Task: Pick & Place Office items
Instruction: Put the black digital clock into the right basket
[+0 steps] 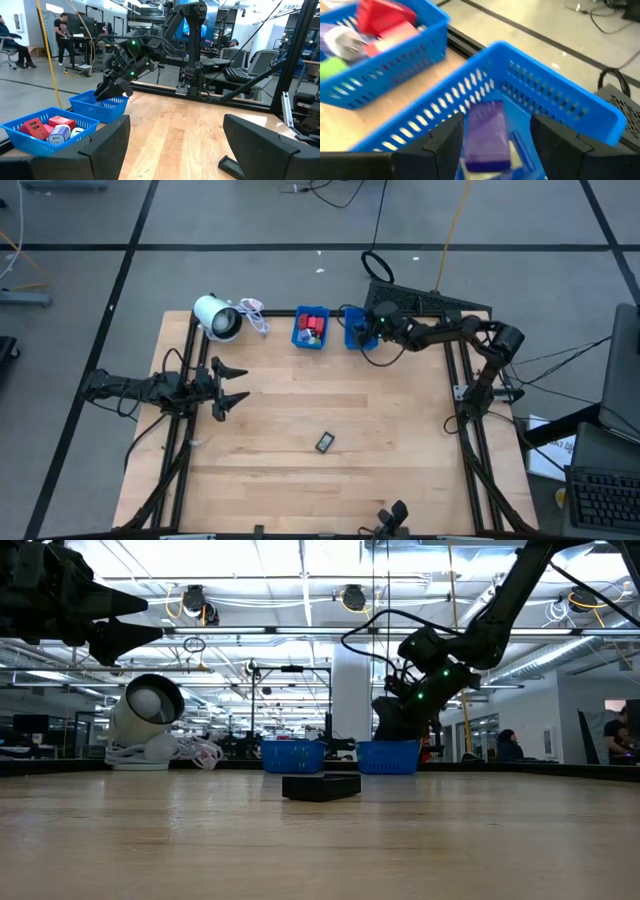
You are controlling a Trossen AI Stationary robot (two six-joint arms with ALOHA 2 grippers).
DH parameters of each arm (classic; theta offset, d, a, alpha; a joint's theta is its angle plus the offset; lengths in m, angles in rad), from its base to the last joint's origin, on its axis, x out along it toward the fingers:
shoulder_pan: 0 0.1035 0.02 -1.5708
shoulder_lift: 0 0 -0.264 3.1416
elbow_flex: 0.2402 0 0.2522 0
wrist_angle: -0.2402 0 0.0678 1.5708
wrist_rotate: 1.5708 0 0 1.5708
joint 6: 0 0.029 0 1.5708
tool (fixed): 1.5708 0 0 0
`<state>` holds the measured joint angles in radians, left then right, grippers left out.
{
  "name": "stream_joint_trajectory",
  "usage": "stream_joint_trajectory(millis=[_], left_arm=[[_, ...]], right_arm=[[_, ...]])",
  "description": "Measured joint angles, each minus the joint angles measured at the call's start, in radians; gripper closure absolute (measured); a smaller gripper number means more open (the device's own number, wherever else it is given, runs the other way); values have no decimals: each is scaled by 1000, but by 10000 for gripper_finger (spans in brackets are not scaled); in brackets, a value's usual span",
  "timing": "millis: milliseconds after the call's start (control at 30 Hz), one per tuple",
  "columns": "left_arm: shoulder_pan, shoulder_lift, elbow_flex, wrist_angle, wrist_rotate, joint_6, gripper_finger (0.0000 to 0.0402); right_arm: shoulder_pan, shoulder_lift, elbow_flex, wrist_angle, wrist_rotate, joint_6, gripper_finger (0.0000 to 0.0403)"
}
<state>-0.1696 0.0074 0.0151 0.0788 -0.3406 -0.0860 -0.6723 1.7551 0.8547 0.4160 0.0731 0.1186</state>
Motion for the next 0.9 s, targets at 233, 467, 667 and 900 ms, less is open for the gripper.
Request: stream_joint_trajectory(millis=[233,467,667,900], left_arm=[[0,0,0,0,0,0,78],[0,0,0,0,0,0,78],[0,0,0,0,0,0,78],[0,0,0,0,0,0,78]], right_arm=[[72,-1,0,111,0,-8,187],[180,-1,0,195,0,-25,187],[281,-1,0,255,0,-26,184],[395,-1,0,311,0,-26,187]])
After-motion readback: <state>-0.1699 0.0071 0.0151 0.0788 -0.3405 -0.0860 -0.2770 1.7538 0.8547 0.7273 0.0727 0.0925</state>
